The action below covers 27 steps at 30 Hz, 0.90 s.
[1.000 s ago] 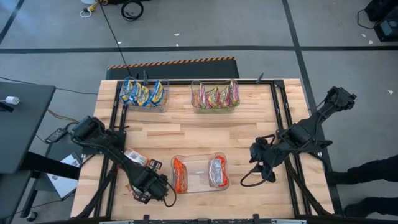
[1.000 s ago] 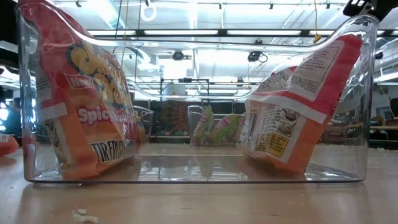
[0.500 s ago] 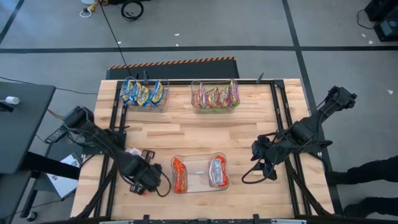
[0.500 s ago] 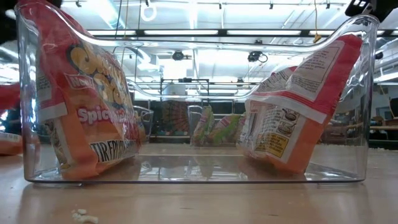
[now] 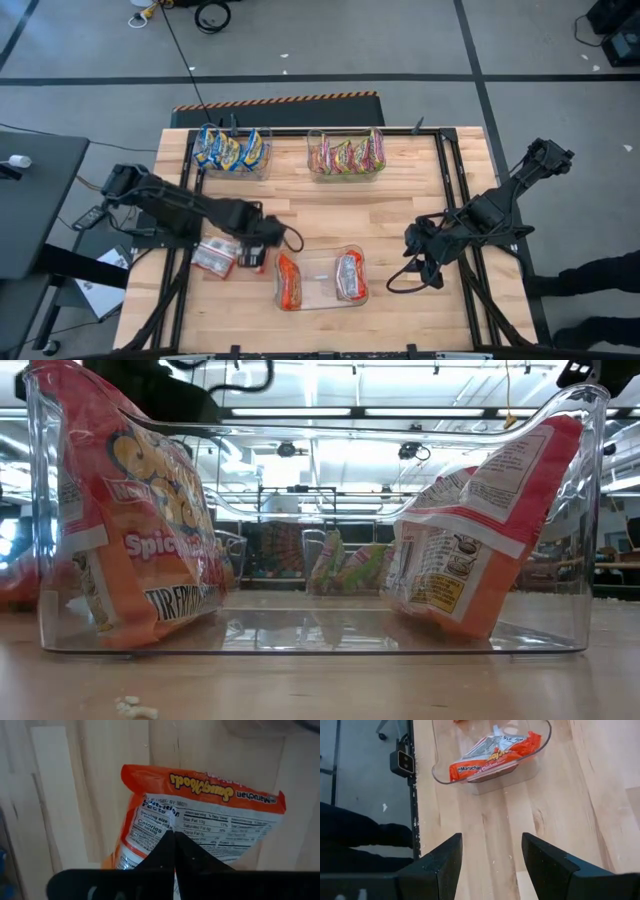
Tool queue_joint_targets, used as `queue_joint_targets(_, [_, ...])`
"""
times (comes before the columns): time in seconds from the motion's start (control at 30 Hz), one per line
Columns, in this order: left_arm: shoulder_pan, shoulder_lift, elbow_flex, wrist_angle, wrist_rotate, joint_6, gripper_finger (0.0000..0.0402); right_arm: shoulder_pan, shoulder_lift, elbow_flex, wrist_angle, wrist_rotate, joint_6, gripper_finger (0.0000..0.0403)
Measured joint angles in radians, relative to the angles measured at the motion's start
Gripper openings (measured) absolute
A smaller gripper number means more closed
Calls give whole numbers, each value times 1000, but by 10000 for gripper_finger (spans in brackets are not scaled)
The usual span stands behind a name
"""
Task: Sort Maruchan noodles
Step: Put the orange noodle pack into the bottom transparent bin
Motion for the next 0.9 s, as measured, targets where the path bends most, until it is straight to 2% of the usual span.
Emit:
queue_joint_targets(0.2, [33,0,4,1,52,60,1,1,0,0,2,0,33,210])
queue_joint_targets(0.33, [-20,-2,23,4,191,34,1,1,0,0,6,0,35,210])
queue_joint_targets(0.4, [-68,-2,23,-1,224,7,8,1,0,0,5,0,28,210])
queue_joint_targets(0.47, [-110,-2,23,-12,189,-4,24,1,0,0,5,1,23,210])
queue_joint_targets(0.6, [-157,-2,22,-11,56,-62,60,1,0,0,5,34,26,210])
queue_joint_targets(0.73, [-188,-2,22,9,53,-50,101,1,0,0,5,42,22,210])
queue_joint_targets(0.9, [-200,-2,4,40,45,-48,177,1,0,0,3,43,0,210])
